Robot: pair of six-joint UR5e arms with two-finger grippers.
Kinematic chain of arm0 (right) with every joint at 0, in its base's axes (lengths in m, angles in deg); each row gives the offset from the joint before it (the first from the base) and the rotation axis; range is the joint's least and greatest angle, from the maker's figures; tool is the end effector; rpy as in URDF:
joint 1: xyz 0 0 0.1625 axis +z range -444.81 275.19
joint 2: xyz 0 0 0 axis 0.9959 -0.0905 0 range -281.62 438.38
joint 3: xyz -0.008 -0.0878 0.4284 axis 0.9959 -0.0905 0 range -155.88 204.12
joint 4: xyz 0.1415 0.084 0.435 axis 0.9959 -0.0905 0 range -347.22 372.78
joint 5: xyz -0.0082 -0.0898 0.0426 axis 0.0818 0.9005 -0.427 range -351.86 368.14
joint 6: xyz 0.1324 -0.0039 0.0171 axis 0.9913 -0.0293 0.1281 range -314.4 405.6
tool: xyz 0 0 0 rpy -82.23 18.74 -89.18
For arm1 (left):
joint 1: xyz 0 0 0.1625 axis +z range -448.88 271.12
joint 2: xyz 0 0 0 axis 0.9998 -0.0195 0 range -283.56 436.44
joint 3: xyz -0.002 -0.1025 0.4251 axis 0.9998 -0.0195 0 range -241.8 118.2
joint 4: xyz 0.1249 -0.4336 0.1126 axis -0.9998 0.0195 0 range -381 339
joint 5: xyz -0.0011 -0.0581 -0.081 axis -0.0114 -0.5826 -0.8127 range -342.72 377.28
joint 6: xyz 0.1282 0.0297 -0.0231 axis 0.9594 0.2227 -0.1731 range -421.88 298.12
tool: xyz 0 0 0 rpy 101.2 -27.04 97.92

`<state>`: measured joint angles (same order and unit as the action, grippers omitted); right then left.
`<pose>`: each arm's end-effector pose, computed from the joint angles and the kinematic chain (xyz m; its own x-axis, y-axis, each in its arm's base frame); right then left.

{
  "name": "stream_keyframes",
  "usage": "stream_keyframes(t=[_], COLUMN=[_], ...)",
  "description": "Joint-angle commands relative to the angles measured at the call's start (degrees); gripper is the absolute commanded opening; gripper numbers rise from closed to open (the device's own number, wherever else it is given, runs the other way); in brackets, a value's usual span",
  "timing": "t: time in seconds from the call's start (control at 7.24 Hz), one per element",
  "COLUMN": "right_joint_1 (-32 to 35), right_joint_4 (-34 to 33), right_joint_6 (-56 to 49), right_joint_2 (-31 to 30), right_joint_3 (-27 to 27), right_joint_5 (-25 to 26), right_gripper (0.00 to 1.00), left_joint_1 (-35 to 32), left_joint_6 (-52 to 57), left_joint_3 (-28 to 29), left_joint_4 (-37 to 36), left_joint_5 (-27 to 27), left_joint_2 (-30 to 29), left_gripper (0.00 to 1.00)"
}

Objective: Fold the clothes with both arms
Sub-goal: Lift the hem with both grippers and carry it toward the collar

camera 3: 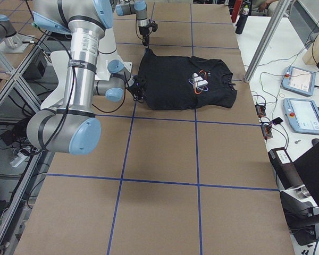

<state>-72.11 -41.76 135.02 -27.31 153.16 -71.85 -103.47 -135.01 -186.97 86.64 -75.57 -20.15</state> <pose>-0.4095 -0.2527 0.3898 0.5088 0.1045 0.8545 -0.3563 0.9292 0.0985 0.4985 -0.2608 0.2823 0.5324 0.1611 -0.8310 0.0580 0.9725 0.2256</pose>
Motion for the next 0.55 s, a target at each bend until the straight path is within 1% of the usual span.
stream_keyframes(t=[0.0, 0.14, 0.28, 0.41], right_joint_1=[14.7, 16.3, 14.2, 9.3], right_joint_4=[-1.3, -1.4, -1.4, -1.4], right_joint_6=[-5.3, -5.3, -5.3, -5.3], right_joint_2=[4.1, 4.3, 3.7, 2.0], right_joint_3=[1.8, 3.7, 6.4, 8.4], right_joint_5=[-18.5, -25.3, -28.9, -30.1], right_gripper=[0.00, 0.00, 0.00, 0.00], left_joint_1=[-9.0, -10.6, -10.6, -10.6], left_joint_6=[9.3, 12.4, 12.7, 12.7], left_joint_3=[-3.6, -5.1, -7.0, -9.5], left_joint_4=[-8.5, -11.9, -12.5, -12.5], left_joint_5=[-8.5, -12.3, -15.1, -16.7], left_joint_2=[-6.3, -8.3, -8.0, -7.2], left_gripper=[0.00, 0.00, 0.00, 0.00])
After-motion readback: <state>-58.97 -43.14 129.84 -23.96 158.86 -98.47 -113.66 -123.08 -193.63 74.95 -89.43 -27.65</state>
